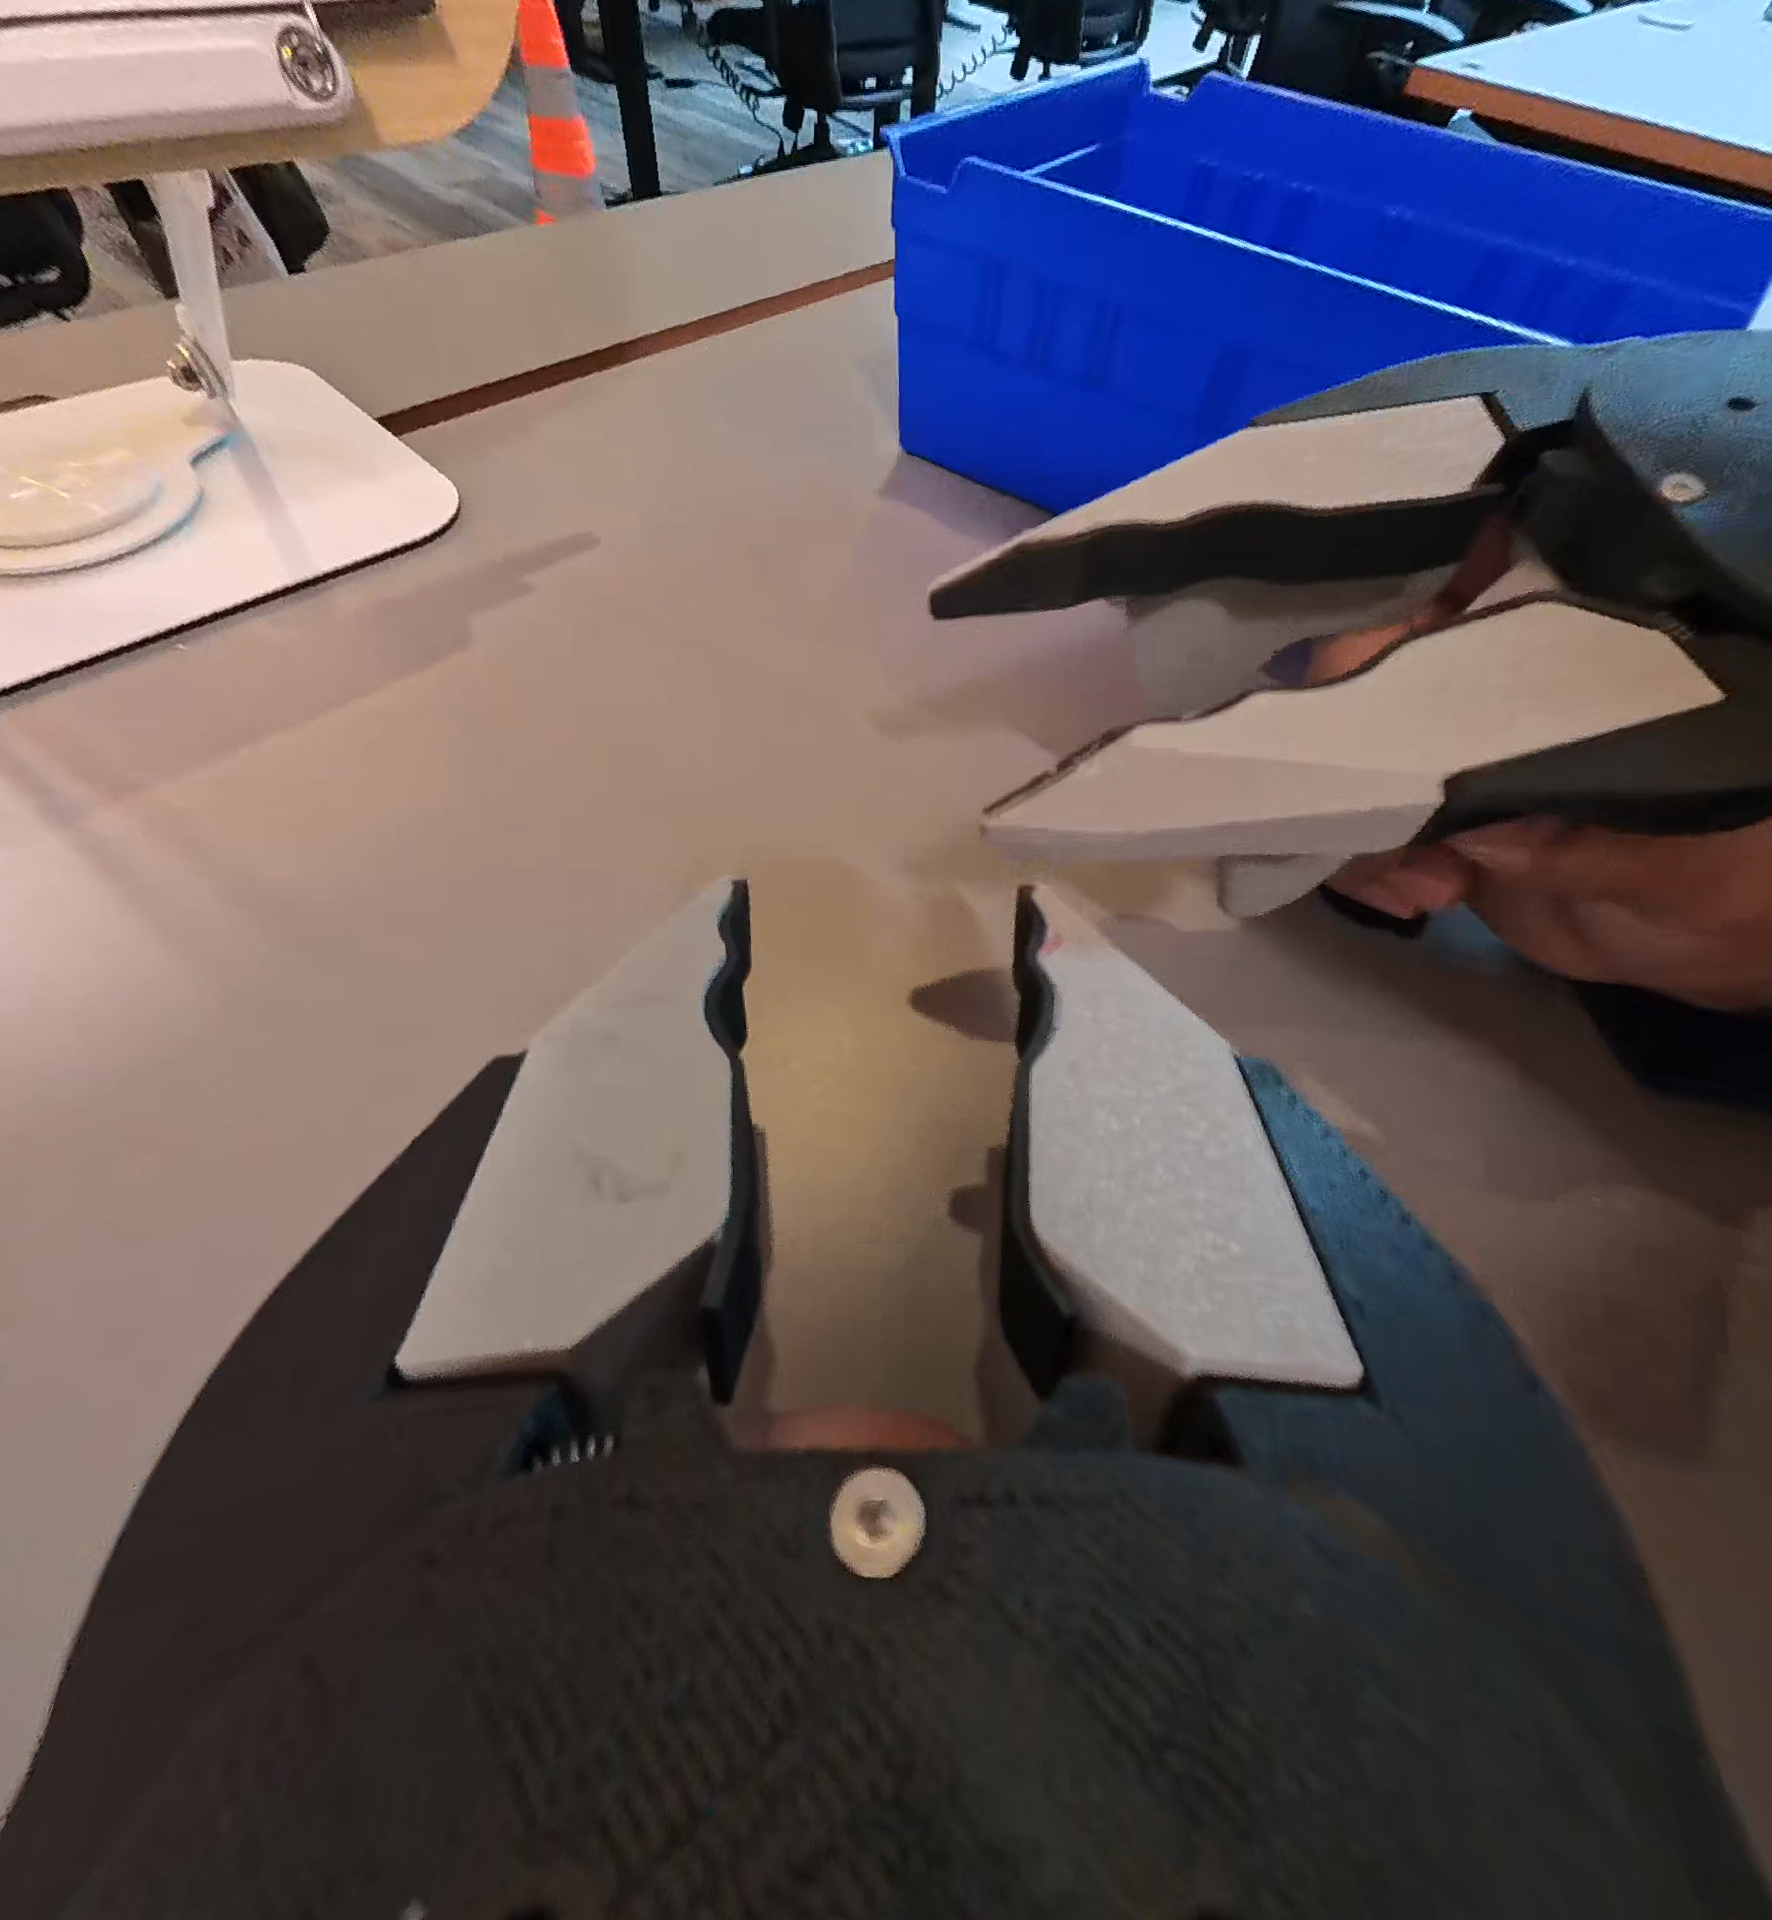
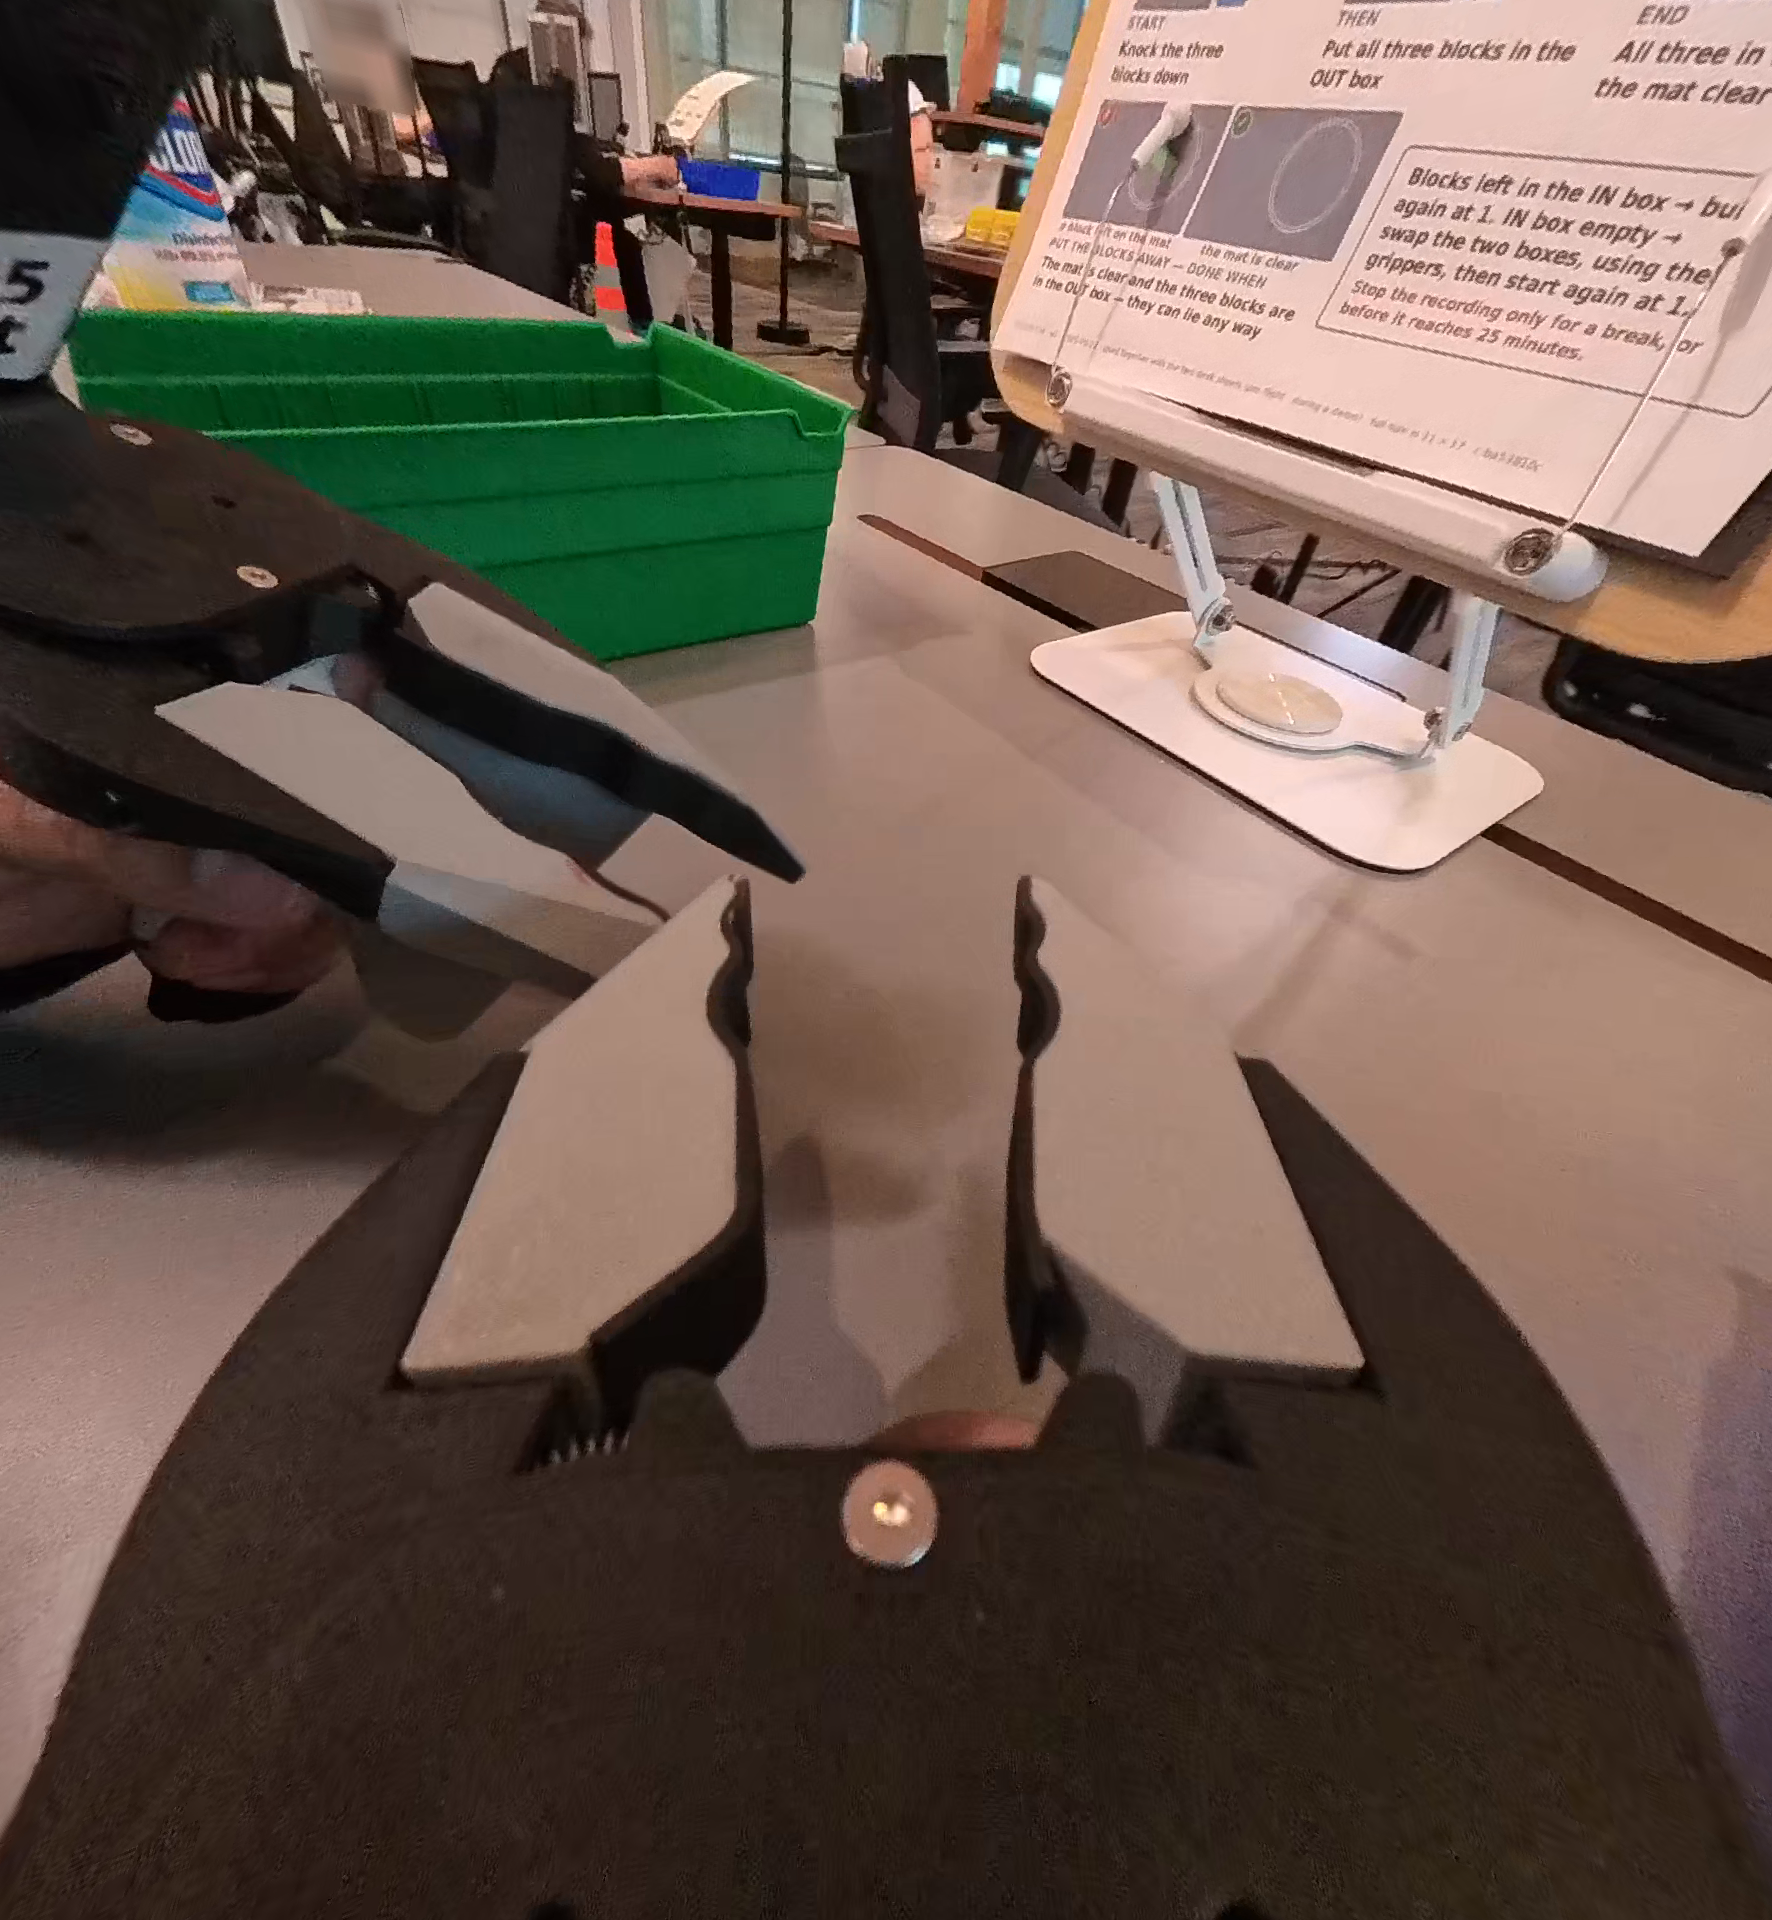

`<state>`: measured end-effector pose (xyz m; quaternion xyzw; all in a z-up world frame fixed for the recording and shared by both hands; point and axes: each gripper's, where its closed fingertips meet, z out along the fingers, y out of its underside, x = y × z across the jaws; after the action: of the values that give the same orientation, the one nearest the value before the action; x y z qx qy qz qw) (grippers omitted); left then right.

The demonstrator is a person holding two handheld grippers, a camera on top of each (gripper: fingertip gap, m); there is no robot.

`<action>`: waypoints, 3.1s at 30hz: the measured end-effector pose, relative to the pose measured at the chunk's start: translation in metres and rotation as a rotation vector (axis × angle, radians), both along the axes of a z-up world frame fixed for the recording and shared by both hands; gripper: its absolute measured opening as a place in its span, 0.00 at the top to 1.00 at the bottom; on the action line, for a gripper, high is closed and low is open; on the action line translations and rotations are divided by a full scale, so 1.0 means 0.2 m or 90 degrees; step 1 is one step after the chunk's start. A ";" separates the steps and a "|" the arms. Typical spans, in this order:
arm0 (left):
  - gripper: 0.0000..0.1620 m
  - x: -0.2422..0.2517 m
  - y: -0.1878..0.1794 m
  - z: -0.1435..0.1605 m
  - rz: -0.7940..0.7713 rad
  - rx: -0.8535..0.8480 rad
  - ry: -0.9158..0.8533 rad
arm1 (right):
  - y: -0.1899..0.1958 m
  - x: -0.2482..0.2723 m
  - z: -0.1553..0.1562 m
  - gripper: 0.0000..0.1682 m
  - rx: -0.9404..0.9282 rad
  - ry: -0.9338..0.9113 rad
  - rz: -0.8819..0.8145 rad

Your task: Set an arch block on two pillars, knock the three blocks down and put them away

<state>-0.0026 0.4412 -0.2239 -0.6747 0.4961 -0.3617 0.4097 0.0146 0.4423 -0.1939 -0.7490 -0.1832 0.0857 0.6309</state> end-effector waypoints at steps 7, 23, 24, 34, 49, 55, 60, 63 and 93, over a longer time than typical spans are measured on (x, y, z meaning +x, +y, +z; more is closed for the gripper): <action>0.69 -0.01 0.01 0.10 0.005 0.027 -0.053 | 0.00 0.04 0.07 0.71 0.031 0.028 -0.030; 0.71 -0.98 0.02 0.51 0.210 0.112 -0.088 | 0.00 0.09 0.08 0.70 0.073 -0.066 -0.078; 0.67 -1.09 0.08 0.48 0.265 0.107 -0.048 | 0.00 0.09 0.08 0.70 0.072 -0.063 -0.076; 0.53 -1.21 0.26 0.19 0.275 -0.032 0.015 | -0.01 0.07 0.07 0.70 0.070 -0.090 -0.071; 0.59 -1.38 0.50 0.40 0.331 0.034 -0.038 | 0.01 0.07 0.01 0.70 0.039 -0.079 -0.066; 0.55 -1.49 0.83 0.39 0.377 0.042 0.056 | 0.03 0.09 -0.02 0.70 0.029 -0.093 -0.077; 0.68 -1.35 0.82 0.16 0.171 -0.046 0.210 | 0.04 0.11 -0.04 0.70 0.015 -0.081 -0.087; 0.66 -1.35 0.73 0.03 0.068 -0.100 0.303 | 0.04 0.12 -0.04 0.70 0.013 -0.077 -0.088; 0.80 -1.34 0.63 -0.27 -0.183 0.191 0.689 | 0.00 0.01 0.00 0.71 0.035 -0.101 -0.026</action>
<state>-0.2705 0.5674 -0.2771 -0.6239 0.7675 0.0571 0.1359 0.0158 0.4420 -0.1945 -0.7394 -0.2197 0.0085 0.6364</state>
